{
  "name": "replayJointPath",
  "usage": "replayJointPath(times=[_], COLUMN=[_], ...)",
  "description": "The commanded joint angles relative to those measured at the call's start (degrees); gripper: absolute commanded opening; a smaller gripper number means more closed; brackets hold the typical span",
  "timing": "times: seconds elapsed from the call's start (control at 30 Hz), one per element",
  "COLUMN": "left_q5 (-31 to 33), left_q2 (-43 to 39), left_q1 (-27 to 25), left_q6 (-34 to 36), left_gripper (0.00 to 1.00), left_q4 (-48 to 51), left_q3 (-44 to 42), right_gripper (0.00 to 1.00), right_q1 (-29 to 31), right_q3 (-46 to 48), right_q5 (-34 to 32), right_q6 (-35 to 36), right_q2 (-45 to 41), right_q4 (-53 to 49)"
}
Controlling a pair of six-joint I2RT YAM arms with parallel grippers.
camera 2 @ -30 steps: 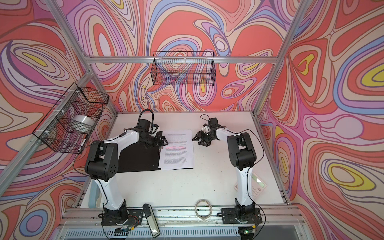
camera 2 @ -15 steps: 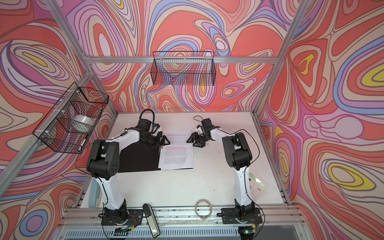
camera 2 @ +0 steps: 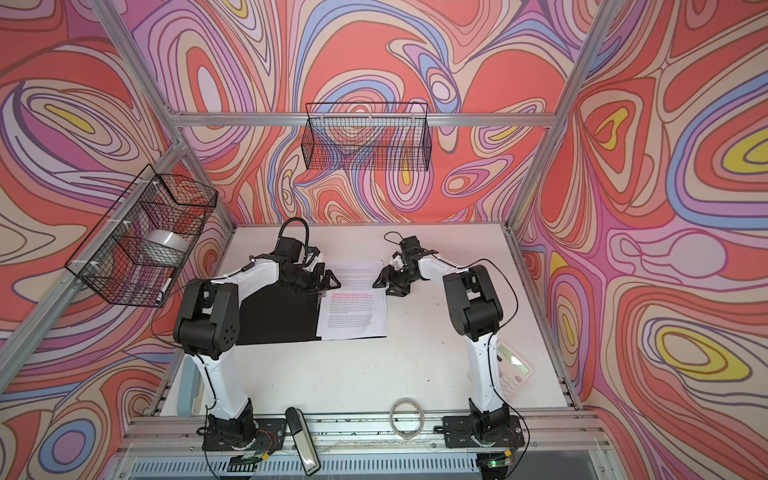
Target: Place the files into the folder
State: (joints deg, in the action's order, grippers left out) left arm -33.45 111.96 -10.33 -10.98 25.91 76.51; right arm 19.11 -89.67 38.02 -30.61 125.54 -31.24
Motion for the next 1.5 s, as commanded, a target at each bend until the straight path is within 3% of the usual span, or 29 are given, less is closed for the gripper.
replayJointPath(times=[0.0,1.1,1.47], left_q5=[-1.53,-2.99,-1.56], left_q2=[0.25,-1.52,-7.52], left_q1=[0.31,0.31,0.31], left_q6=[-0.61,-0.44,0.99], left_gripper=[1.0,1.0,1.0], left_q4=[1.83,3.26,6.04], left_q3=[0.0,-2.02,-4.27], right_gripper=[0.61,0.62,0.62], right_q1=[1.1,6.62,7.27], right_q3=[-0.87,-3.82,-2.13], right_q5=[-5.57,-11.56,-14.16], right_q6=[1.74,3.61,3.33], right_q2=[-0.3,-2.31,-4.57], right_q4=[-5.98,-15.28,-16.19])
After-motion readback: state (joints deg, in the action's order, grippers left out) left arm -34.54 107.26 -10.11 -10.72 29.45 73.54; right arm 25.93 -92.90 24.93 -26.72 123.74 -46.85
